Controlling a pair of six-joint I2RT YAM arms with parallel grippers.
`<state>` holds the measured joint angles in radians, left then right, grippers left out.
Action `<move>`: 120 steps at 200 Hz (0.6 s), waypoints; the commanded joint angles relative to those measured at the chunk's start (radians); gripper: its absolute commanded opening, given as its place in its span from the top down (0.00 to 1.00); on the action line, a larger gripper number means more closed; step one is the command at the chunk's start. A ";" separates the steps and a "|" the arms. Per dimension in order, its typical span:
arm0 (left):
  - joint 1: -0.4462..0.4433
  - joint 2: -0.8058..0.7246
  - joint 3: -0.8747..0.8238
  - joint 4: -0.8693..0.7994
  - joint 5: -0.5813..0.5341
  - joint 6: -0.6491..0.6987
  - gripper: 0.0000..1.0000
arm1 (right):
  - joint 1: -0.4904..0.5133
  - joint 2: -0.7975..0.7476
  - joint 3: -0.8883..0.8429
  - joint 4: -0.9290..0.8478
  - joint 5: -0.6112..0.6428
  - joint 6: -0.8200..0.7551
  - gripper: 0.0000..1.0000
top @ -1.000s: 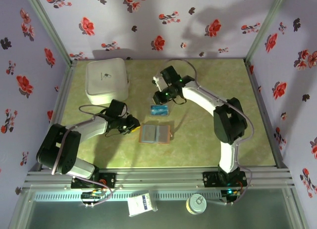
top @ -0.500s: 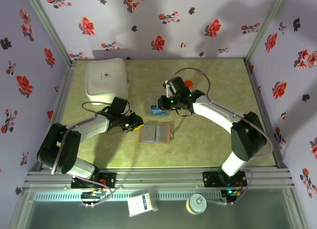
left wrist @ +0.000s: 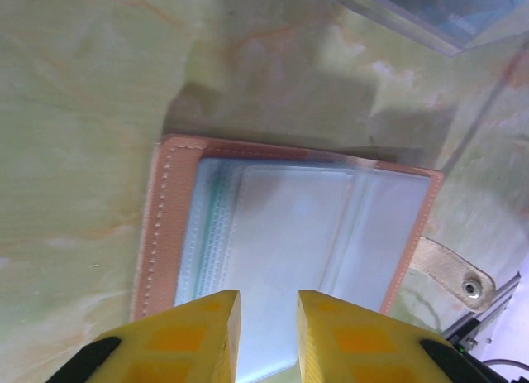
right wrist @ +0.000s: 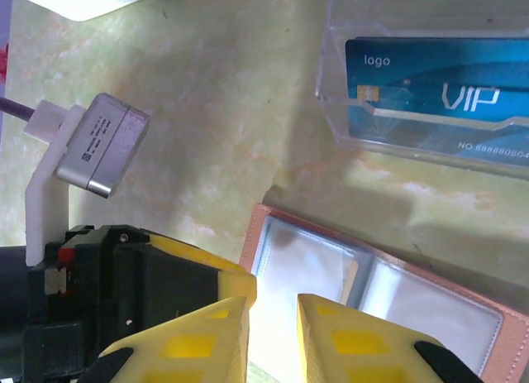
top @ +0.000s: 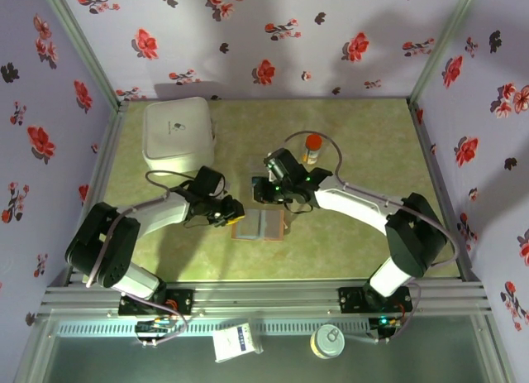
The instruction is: Take the credit cards out of the card holder
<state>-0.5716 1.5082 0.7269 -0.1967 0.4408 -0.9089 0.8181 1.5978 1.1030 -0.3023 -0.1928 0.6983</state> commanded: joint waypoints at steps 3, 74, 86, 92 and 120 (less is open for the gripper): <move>-0.005 0.018 -0.007 -0.030 -0.033 0.017 0.76 | 0.011 -0.011 -0.022 0.017 0.035 0.042 0.77; -0.013 0.029 -0.054 0.010 -0.016 -0.007 0.70 | 0.028 -0.014 -0.031 -0.004 0.047 0.046 0.76; -0.014 0.027 -0.056 0.010 -0.016 -0.008 0.69 | 0.027 -0.011 -0.034 -0.006 0.046 0.049 0.76; -0.016 0.026 -0.058 0.012 -0.014 -0.008 0.69 | 0.027 -0.010 -0.035 -0.005 0.045 0.051 0.75; -0.020 0.020 -0.069 0.033 -0.010 -0.022 0.69 | 0.030 -0.001 -0.036 0.001 0.035 0.059 0.74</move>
<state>-0.5800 1.5261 0.6788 -0.1806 0.4297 -0.9115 0.8383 1.5978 1.0767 -0.3038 -0.1741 0.7361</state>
